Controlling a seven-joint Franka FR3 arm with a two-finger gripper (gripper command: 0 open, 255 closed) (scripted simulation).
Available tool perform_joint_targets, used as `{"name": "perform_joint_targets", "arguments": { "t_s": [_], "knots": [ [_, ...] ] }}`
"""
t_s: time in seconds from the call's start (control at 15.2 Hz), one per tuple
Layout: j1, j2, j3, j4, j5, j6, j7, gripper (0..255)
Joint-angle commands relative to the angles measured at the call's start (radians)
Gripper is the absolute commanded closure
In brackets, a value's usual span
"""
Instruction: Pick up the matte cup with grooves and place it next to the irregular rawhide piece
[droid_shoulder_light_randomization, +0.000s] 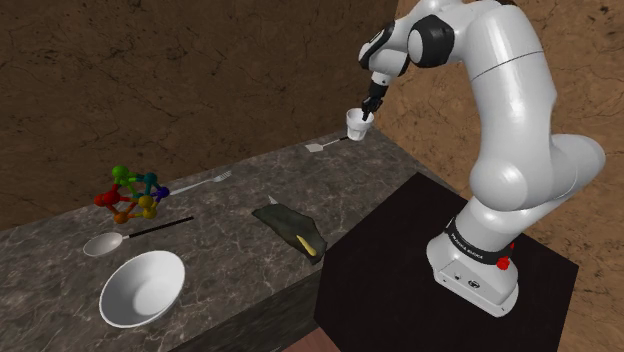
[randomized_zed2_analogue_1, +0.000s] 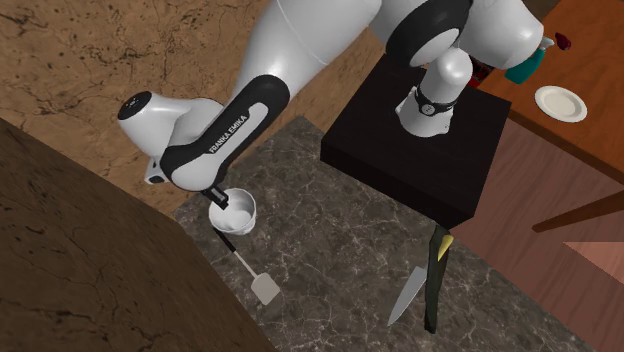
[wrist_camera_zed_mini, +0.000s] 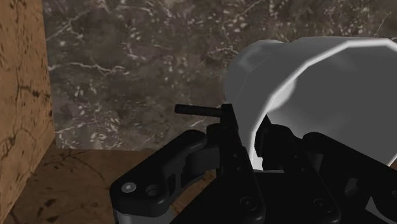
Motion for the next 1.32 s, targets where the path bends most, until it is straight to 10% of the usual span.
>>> {"name": "perform_joint_targets", "arguments": {
  "t_s": [0.0, 1.25],
  "knots": [
    [0.003, -0.016, -0.005, 0.000, -0.006, -0.015, 0.006, 255],
    [0.024, -0.157, -0.047, 0.011, -0.062, -0.159, 0.058, 255]
  ]
}}
